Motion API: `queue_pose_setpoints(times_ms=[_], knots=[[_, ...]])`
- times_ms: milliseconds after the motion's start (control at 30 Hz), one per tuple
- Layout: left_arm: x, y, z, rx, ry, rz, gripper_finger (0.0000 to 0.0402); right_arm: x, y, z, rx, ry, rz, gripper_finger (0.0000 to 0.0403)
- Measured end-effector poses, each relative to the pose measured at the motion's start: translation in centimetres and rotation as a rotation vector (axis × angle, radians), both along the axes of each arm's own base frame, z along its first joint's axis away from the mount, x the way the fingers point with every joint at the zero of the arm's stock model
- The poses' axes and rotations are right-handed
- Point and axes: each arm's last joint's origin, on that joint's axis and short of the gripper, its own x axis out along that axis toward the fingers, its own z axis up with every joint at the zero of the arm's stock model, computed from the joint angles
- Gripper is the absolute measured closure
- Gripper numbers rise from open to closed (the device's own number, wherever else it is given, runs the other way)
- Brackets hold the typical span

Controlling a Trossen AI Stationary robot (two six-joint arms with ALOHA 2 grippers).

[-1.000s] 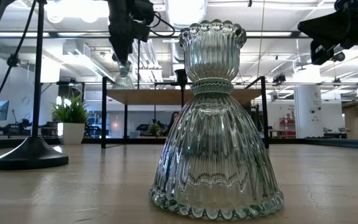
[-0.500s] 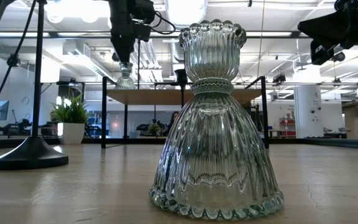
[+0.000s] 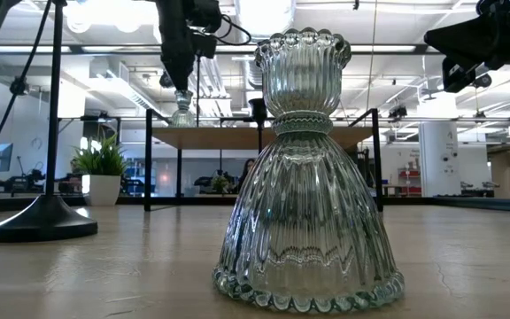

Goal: Pick & Place candle stick holders
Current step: Put the green candle holder on the shelf

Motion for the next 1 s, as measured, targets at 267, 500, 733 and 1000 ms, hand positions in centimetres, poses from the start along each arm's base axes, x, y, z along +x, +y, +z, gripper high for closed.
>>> queue_pose_setpoints(times_ms=[267, 500, 733, 1000], knots=[[-0.26, -0.16, -0.09, -0.022, 0.022, 0.017, 0.0294, 0.0, 0.0, 0.0, 0.0, 0.0, 0.0, 0.0394], [-0.46, -0.08, 0.05, 0.032, 0.053, 0.051, 0.0294, 0.0, 0.0, 0.0, 0.0, 0.0, 0.0, 0.0394], [-0.53, -0.13, 0.2, 0.055, 0.062, 0.062, 0.0293, 0.0, 0.0, 0.0, 0.0, 0.0, 0.0, 0.0394], [-0.88, -0.59, 0.76, 0.061, 0.044, 0.057, 0.0293, 0.0, 0.0, 0.01, 0.0, 0.0, 0.0, 0.0394]])
